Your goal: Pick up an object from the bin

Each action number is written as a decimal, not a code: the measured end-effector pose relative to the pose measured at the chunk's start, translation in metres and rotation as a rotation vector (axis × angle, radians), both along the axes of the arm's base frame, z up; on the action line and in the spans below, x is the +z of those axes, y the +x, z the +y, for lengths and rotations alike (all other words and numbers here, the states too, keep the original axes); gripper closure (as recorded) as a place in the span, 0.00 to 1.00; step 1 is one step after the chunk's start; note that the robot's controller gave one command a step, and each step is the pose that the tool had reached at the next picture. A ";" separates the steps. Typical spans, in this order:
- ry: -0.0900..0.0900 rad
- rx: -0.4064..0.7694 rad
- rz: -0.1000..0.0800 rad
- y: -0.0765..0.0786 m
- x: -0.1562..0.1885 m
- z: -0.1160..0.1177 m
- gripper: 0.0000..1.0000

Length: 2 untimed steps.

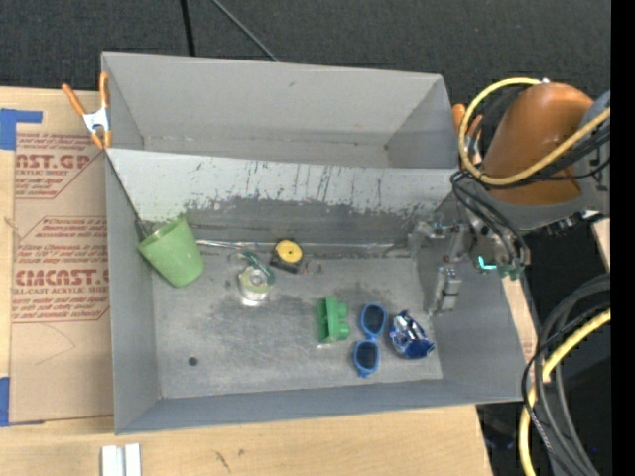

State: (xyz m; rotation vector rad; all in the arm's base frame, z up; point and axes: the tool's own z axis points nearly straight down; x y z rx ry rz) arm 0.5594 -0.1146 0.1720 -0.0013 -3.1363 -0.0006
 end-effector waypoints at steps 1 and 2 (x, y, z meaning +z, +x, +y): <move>0.002 0.151 0.001 -0.053 -0.106 0.027 0.00; -0.001 0.150 -0.007 -0.050 -0.102 0.026 1.00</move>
Offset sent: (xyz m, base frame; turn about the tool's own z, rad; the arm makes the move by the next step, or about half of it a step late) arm -0.0502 0.0260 -0.1020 -0.1507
